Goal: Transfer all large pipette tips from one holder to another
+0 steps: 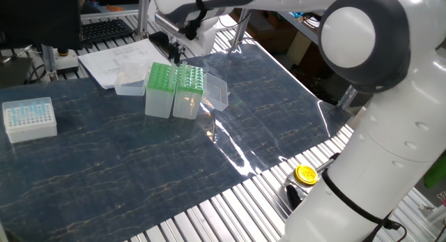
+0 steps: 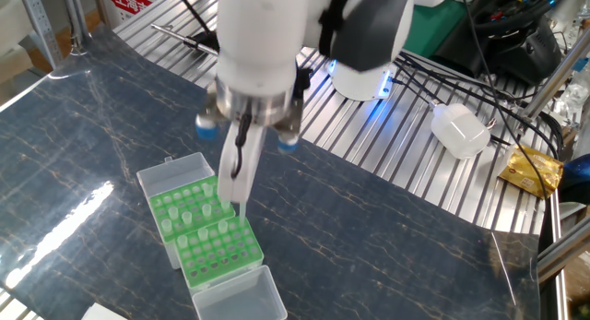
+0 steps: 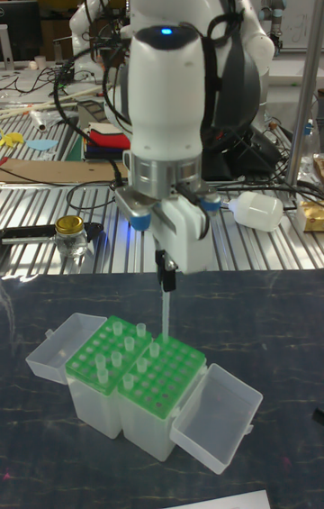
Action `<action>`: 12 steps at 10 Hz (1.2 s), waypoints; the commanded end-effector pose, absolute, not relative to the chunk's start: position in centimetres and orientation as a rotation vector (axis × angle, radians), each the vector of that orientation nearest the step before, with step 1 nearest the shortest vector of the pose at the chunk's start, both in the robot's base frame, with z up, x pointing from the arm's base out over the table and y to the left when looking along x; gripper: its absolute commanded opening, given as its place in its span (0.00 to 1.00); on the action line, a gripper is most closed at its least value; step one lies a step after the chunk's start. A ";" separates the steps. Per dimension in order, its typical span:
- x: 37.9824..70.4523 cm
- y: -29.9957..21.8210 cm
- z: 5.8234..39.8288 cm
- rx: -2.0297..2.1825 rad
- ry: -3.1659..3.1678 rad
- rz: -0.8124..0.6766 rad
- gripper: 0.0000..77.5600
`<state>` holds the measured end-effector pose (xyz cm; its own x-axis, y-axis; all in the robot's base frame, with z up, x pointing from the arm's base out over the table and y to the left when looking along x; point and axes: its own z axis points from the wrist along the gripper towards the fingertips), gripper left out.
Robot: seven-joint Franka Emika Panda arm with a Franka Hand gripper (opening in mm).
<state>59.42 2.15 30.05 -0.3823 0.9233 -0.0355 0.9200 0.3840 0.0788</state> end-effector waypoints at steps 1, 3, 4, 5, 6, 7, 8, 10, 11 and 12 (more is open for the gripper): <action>58.7 1.0 33.3 1.670 2.591 0.099 0.02; 58.4 0.6 34.1 1.660 2.608 0.119 0.02; 58.2 0.4 34.6 1.648 2.620 0.123 0.02; 58.2 0.3 34.7 1.643 2.622 0.122 0.02; 58.0 0.0 35.2 1.617 2.646 0.119 0.02; 57.9 -0.2 35.6 1.584 2.677 0.115 0.02; 57.8 -0.5 36.1 1.520 2.719 0.108 0.02; 57.5 -0.9 36.6 1.398 2.787 0.089 0.02; 57.1 -1.4 37.2 1.238 2.867 0.073 0.02; 56.8 -1.7 37.6 1.166 2.914 0.073 0.02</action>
<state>57.55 -0.69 36.14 -0.5966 0.8025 0.0093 0.8012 0.5949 0.0645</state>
